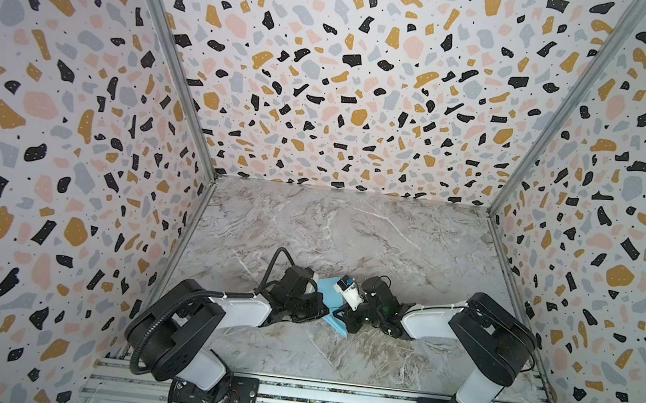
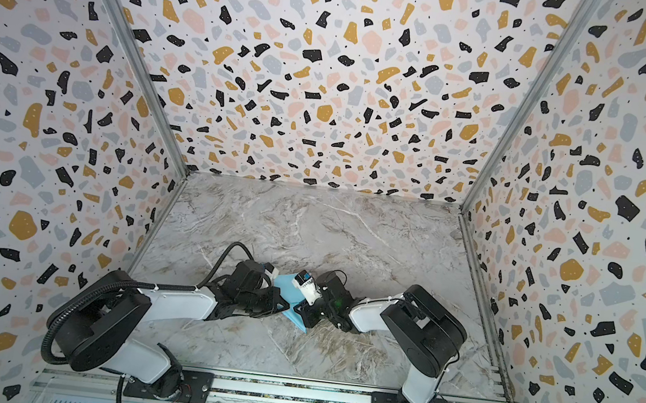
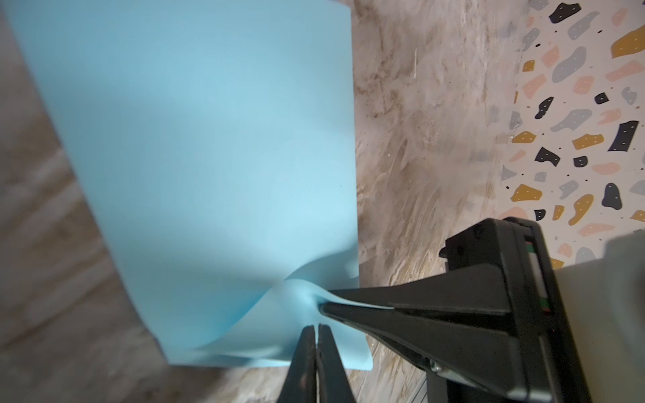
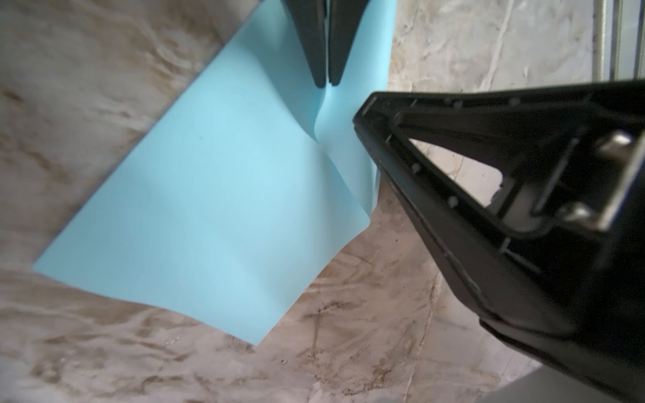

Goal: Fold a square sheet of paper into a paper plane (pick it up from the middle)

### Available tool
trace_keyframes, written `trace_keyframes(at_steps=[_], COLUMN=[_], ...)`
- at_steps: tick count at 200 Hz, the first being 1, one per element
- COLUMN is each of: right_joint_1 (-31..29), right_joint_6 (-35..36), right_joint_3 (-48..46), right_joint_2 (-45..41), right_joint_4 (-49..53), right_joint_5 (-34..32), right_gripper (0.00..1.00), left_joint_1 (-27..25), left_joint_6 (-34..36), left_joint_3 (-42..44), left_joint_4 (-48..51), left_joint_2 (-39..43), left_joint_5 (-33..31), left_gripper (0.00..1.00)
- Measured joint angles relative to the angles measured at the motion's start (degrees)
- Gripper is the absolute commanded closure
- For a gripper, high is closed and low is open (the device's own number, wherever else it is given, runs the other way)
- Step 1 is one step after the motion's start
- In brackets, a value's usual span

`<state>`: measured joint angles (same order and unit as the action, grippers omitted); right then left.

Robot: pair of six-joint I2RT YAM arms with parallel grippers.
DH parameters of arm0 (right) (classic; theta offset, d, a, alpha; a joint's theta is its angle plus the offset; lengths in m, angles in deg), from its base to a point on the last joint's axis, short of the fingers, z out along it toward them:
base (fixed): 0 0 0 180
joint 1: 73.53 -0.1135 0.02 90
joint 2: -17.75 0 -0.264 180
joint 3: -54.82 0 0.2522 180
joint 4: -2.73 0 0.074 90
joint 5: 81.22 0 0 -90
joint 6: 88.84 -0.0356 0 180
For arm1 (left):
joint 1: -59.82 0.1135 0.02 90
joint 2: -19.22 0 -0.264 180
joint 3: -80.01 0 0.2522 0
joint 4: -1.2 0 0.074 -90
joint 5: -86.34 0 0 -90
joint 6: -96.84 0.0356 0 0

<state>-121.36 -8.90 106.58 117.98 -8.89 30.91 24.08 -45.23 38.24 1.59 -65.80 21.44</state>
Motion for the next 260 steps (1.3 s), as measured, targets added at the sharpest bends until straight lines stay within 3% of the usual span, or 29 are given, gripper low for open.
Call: trace_keyframes(at_steps=[164,210,260], right_joint_1=[0.3,0.3,3.4], right_joint_6=[-0.2,-2.3,-9.1], right_joint_3=[0.6,1.2,3.1], right_joint_2=[0.3,-0.2,-6.3], right_joint_4=[0.3,1.6,9.1], right_joint_5=[0.4,0.2,-3.6], right_gripper=[0.90,0.76,0.59], left_joint_1=[0.0,0.0,-0.1], left_joint_6=[1.8,2.6,3.4], left_joint_3=[-0.6,-1.2,-2.1], left_joint_4=[3.0,4.3,5.8], left_joint_2=[-1.2,-1.4,-1.5], left_joint_5=[-2.1,-3.3,-3.7], left_gripper=[0.96,0.98,0.98])
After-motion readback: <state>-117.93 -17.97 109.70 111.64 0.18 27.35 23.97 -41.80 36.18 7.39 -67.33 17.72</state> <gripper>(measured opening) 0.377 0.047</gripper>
